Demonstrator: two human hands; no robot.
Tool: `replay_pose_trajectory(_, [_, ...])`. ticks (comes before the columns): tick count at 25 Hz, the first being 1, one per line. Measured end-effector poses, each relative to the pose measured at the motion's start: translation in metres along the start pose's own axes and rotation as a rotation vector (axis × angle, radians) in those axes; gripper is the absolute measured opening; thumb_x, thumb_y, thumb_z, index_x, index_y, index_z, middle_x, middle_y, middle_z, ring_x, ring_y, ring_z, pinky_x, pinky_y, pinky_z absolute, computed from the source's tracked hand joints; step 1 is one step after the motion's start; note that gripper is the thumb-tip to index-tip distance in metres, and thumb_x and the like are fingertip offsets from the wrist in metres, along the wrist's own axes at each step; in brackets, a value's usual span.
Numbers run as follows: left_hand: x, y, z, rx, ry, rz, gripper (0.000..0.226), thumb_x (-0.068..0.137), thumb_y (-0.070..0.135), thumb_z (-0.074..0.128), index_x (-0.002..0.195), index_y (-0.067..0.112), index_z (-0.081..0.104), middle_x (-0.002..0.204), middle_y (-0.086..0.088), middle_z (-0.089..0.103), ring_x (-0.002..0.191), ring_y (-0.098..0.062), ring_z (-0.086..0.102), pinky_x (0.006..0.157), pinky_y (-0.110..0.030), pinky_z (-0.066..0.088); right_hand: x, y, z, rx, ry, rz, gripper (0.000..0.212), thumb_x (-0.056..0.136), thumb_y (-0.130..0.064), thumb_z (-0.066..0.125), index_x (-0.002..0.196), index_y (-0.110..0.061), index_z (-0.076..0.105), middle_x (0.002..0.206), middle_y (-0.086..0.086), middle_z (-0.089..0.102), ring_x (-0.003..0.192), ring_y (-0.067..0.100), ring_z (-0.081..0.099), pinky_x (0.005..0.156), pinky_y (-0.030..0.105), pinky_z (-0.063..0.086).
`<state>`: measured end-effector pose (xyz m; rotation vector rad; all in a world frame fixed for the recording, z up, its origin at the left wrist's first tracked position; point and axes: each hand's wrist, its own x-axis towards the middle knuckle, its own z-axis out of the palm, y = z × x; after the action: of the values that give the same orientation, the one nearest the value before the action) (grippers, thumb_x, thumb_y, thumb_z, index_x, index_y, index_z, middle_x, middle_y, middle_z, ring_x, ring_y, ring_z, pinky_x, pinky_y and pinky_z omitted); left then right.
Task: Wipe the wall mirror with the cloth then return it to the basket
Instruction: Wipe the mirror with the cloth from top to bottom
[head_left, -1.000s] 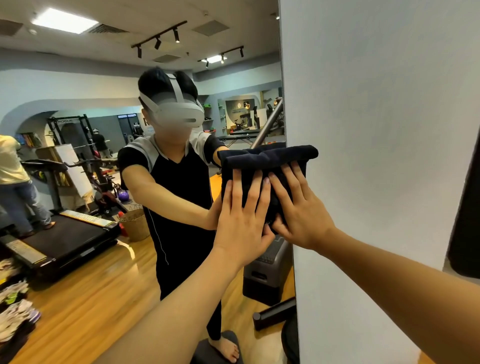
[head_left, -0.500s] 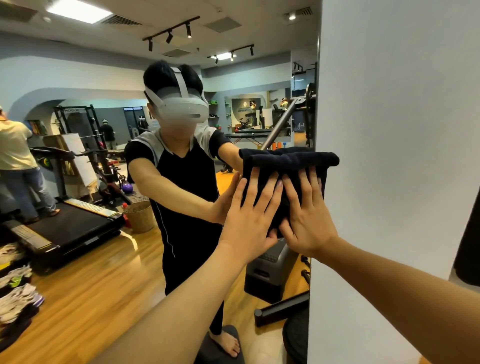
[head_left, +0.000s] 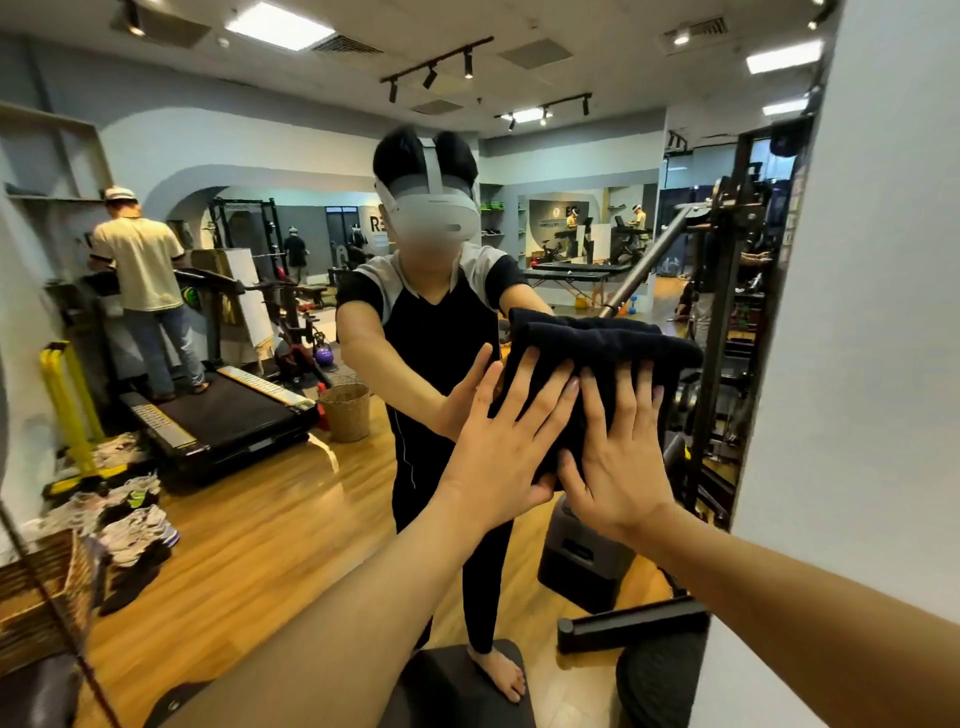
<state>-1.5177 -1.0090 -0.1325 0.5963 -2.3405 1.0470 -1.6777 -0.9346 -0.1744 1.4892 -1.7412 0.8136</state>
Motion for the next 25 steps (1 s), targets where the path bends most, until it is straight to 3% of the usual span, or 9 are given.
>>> replay_pose_trajectory(4, [-0.032,-0.038,-0.002,0.023,-0.011,-0.014,0.102,0.086,0.062,0.048,0.161,0.01,0.003,0.169,-0.014,-0.004,0.154,-0.042,-0.009,0.123,-0.06,-0.006,0.009,-0.049,0.007,0.021,0.013,-0.022,0.088,0.091,-0.046,0.046,0.161,-0.004,0.014,0.165,0.03,-0.003,0.152,0.05,-0.012,0.12,0.071,0.005])
replay_pose_trajectory(19, [-0.16,-0.166,0.003,0.056,-0.065,-0.131,0.099,0.091,0.062,0.045,0.161,0.01,-0.001,0.169,-0.014,-0.005,0.154,-0.042,-0.009,0.12,-0.065,0.009,0.038,-0.223,0.041,0.009,-0.068,-0.148,0.088,0.094,-0.047,0.047,0.162,-0.005,0.01,0.165,0.032,-0.005,0.151,0.052,-0.012,0.119,0.072,0.005])
replay_pose_trajectory(25, [-0.214,-0.219,0.007,0.13,-0.09,-0.171,0.102,0.089,0.069,0.043,0.161,0.01,0.0,0.169,-0.014,-0.004,0.154,-0.042,-0.007,0.122,-0.064,0.004,0.049,-0.294,0.058,0.014,-0.086,-0.21,0.092,0.092,-0.05,0.049,0.162,-0.006,0.009,0.165,0.032,-0.007,0.151,0.052,-0.014,0.118,0.073,0.006])
